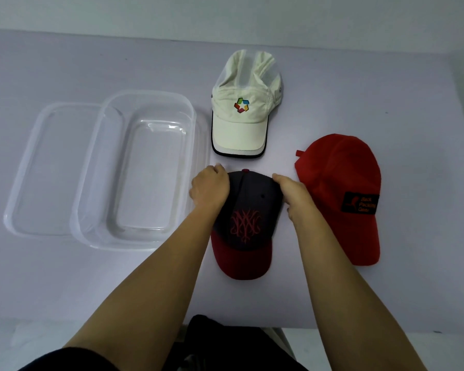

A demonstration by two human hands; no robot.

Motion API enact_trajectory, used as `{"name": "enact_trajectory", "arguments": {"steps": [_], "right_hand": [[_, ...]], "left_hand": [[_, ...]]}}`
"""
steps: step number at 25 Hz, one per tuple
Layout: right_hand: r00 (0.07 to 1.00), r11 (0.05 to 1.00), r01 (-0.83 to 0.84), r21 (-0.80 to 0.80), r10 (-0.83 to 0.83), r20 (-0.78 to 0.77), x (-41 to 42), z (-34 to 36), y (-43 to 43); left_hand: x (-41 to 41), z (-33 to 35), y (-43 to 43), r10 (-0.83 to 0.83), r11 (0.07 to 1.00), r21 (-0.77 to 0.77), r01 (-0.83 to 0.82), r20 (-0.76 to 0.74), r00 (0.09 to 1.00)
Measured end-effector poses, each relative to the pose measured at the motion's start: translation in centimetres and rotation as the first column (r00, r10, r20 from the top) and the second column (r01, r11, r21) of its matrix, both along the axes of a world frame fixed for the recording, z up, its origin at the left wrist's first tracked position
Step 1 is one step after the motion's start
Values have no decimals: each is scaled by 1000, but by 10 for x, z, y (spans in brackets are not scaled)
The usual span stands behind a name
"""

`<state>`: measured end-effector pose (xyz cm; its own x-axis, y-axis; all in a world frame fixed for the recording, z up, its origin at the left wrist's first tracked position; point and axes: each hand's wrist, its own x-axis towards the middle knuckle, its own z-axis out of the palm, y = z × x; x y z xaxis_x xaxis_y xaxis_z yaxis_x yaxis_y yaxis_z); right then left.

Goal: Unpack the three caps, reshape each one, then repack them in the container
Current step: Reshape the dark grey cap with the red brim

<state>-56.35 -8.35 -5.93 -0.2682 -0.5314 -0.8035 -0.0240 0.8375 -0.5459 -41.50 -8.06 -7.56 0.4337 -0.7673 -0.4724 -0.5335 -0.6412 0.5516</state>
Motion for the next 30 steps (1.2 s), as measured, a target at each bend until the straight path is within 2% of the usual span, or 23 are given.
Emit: {"name": "enact_trajectory", "arguments": {"steps": [3,5,8,10,12,16,18,21,26,28,30], "right_hand": [[976,977,-138,-159,107,-190,-8,8,11],[954,928,-205,-311,119,-274,-21,18,29],[930,837,-319,-444,186,-318,-34,26,72],[901,813,-424,-400,335,-274,-35,14,99],[887,819,-462,-340,434,-159,-29,-4,117],[902,834,-400,-380,432,-2,-15,-19,122],[918,837,-368,-406,397,-15,-13,-21,119],[915,821,-388,-418,398,-67,-11,-25,122],[899,811,-418,-410,433,-60,-10,-21,126],[835,762,-532,-371,544,-80,-15,-20,131],[711,657,-702,-276,673,-205,-19,-18,142]], "left_hand": [[7,18,1,-166,973,-166,160,-21,986],[16,41,12,-246,927,-291,236,2,969],[33,59,47,-202,920,-344,188,-5,979],[35,51,80,-193,945,-275,177,-30,981],[26,36,107,-235,956,-204,210,-106,966],[9,15,119,-312,938,-223,265,-214,926],[7,14,113,-277,946,-237,222,-233,932],[8,15,118,-249,961,-179,209,-239,939],[7,13,131,-303,946,-198,256,-264,916],[9,17,133,-308,947,-174,271,-241,920],[14,18,144,-383,923,-142,359,-224,896]]}}
